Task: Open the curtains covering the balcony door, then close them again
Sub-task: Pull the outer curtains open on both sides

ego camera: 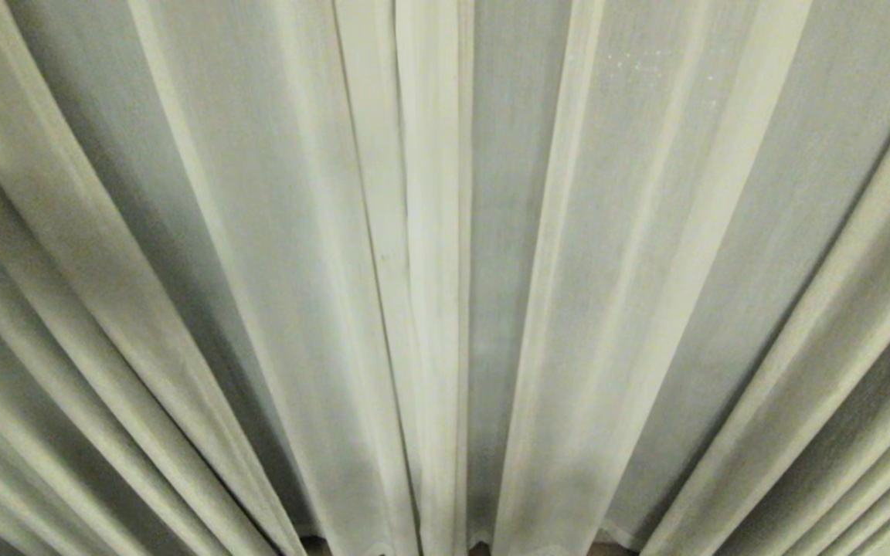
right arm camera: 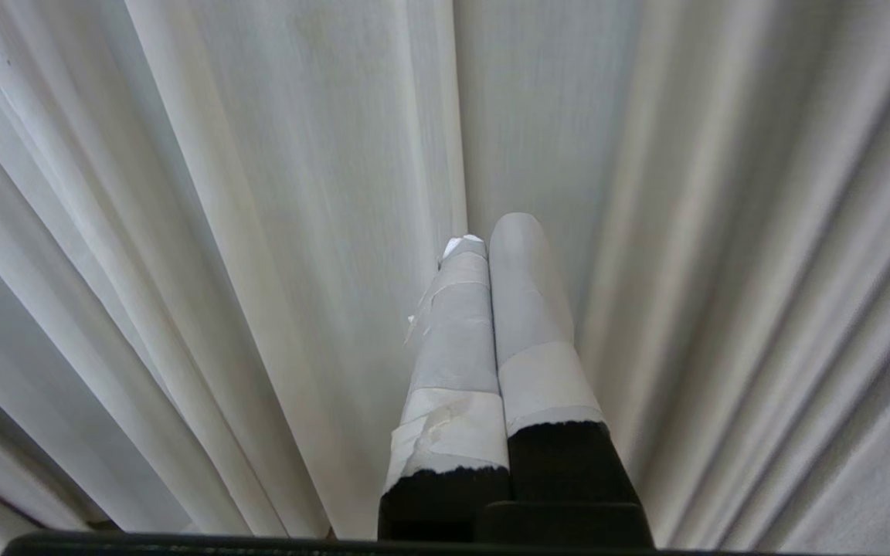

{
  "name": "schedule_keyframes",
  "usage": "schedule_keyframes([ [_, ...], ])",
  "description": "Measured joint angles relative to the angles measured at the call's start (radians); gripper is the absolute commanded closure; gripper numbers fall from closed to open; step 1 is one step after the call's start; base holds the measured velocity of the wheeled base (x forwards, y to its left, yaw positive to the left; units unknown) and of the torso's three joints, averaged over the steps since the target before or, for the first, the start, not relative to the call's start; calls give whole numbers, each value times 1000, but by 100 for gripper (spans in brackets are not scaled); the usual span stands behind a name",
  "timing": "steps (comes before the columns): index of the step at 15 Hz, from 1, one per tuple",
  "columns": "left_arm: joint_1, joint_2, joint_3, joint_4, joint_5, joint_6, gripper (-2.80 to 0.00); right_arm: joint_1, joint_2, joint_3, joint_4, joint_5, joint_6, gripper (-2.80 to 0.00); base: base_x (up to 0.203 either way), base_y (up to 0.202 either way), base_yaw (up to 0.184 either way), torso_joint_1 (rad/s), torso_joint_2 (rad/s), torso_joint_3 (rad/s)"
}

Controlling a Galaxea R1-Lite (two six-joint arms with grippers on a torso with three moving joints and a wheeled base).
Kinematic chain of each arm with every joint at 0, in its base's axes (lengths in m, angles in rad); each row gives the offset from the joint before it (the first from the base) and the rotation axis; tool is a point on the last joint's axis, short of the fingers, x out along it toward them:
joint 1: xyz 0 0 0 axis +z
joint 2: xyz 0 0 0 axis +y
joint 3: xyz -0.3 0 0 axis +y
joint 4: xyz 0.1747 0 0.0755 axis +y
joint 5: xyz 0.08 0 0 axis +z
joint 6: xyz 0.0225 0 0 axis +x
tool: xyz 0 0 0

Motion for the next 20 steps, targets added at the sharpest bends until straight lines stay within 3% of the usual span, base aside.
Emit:
schedule_keyframes([
  [4, 14, -177, 277, 0, 2, 12, -280, 0, 0, 0, 0, 0, 0, 0, 0, 0, 0, 0, 0, 0],
  [8, 17, -290, 407, -1, 1, 19, -280, 0, 0, 0, 0, 0, 0, 0, 0, 0, 0, 0, 0, 0],
  [9, 17, -305, 422, -1, 1, 30, 0, 0, 0, 0, 0, 0, 0, 0, 0, 0, 0, 0, 0, 0],
  [15, -21, -351, 480, 1, -8, 48, 0, 0, 0, 0, 0, 0, 0, 0, 0, 0, 0, 0, 0, 0],
  [20, -195, -354, 560, 0, -9, 52, 0, 0, 0, 0, 0, 0, 0, 0, 0, 0, 0, 0, 0, 0],
])
